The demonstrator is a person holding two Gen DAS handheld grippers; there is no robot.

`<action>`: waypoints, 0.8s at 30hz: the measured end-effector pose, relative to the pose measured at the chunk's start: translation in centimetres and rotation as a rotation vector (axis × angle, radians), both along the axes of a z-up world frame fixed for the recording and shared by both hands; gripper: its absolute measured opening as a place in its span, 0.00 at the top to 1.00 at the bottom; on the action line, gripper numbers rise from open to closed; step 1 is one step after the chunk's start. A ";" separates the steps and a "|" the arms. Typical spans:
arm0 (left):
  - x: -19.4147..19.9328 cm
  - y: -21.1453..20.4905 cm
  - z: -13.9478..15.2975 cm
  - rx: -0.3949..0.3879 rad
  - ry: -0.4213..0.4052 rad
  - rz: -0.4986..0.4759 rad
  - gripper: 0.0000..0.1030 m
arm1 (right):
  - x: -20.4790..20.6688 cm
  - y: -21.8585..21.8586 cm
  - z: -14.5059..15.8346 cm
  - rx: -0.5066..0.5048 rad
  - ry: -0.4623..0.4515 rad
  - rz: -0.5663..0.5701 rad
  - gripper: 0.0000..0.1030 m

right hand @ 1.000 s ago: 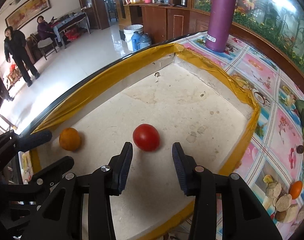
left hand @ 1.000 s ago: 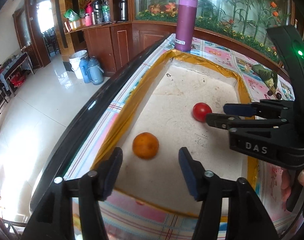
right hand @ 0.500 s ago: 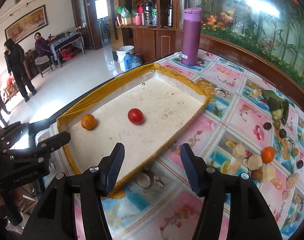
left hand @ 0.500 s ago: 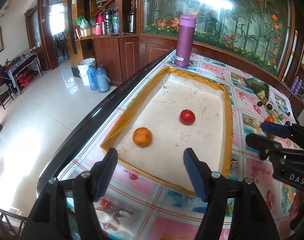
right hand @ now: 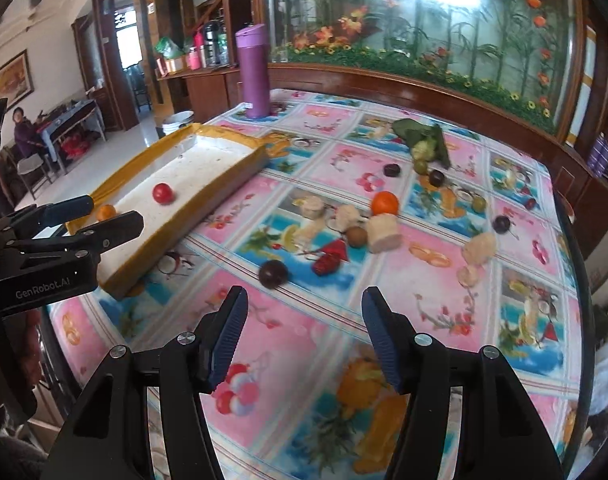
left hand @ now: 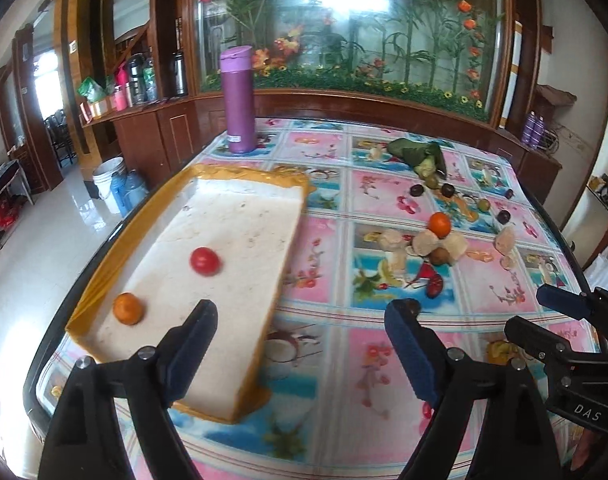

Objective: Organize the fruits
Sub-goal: 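Move both grippers back toward the fruit pile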

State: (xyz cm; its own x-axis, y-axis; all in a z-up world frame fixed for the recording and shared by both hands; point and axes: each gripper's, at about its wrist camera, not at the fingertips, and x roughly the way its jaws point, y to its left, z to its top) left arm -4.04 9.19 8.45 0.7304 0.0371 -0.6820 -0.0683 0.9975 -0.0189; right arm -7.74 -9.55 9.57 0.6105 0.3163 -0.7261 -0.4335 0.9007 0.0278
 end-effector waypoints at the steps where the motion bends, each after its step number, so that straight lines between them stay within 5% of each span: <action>1: 0.1 -1.0 0.0 0.000 0.001 -0.020 0.15 | -0.1 -1.2 -0.1 0.002 0.003 -0.024 0.43; 13: 1.6 -9.1 0.1 -0.007 0.010 -0.159 0.10 | -0.9 -12.0 -1.2 0.006 0.020 -0.245 0.34; 24: 3.6 -12.0 -1.0 -0.001 0.051 -0.183 0.09 | -0.6 -16.3 -2.2 0.018 0.046 -0.329 0.34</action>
